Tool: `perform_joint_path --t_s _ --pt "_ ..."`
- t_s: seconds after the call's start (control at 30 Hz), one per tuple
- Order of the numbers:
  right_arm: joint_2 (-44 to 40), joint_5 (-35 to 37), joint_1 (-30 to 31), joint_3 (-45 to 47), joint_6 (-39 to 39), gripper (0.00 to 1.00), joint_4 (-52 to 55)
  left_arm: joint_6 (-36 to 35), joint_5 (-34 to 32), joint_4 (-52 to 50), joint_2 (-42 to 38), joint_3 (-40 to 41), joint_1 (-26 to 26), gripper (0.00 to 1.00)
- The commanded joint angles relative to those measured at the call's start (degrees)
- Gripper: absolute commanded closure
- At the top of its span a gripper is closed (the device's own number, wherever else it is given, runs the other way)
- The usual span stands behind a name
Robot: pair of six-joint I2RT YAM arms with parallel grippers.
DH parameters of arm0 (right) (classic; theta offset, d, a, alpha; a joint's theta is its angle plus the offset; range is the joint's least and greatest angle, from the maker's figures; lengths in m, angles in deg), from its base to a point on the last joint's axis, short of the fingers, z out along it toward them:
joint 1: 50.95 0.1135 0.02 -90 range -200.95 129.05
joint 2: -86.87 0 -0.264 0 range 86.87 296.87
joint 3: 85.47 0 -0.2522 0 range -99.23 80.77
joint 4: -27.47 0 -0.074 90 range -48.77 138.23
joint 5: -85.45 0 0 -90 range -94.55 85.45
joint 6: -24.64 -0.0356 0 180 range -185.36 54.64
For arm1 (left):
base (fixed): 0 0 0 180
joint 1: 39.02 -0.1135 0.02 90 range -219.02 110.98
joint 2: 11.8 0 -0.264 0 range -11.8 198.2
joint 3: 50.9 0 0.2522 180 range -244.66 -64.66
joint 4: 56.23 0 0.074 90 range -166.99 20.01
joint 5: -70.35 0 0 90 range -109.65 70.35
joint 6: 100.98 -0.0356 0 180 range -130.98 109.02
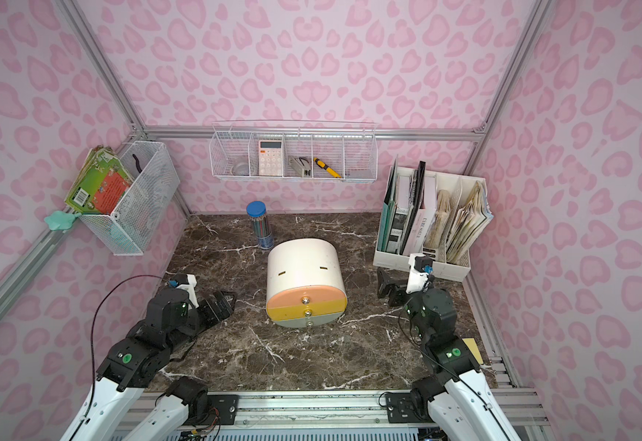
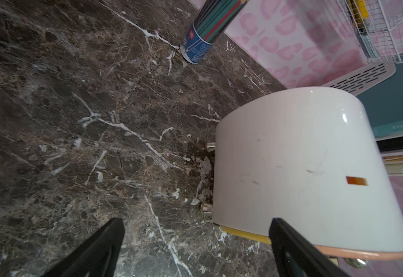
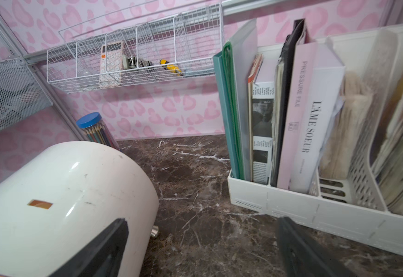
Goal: Put the bluetooth earphones in the drawer according to color
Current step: Adjust the storage box at the center of the board, then reset both arms
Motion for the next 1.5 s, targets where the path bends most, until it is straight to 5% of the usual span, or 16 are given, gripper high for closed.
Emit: perform_joint_path --t_s 0.0,0.2,0.63,1.03,1.33,1.43,1.47 --pt "-4.59 5.55 0.07 6.16 7.78 0.01 -14.25 -4.36 -7.52 7.14 0.20 2.28 -0.04 0.01" --pt "-3.72 12.23 -1.63 14.21 13.10 0.01 -27.24 -10.49 -22.50 18.20 3.26 7.47 -1.17 0.01" --pt "18.01 -3.47 -18.96 21.72 2.72 0.01 -48.55 -21.49 -17.82 43.67 25.32 11.51 -14.92 0.01" --pt "38.62 2.02 -19.41 22.60 3.17 0.01 -69.30 -36.00 -16.02 73.31 38.29 19.00 -17.34 0.01" --pt "42.91 -5.23 -20.26 17.10 5.02 0.01 -60.73 -38.89 -22.23 85.12 50.33 18.57 -17.51 0.01" --pt "48.07 -5.90 -19.29 20.61 6.41 0.00 -73.28 -39.60 -22.24 87.75 52.51 18.47 -17.61 0.01" --pt "46.68 -5.83 -19.16 19.08 6.59 0.00 -68.19 -39.46 -21.89 86.48 52.44 18.03 -17.67 0.01"
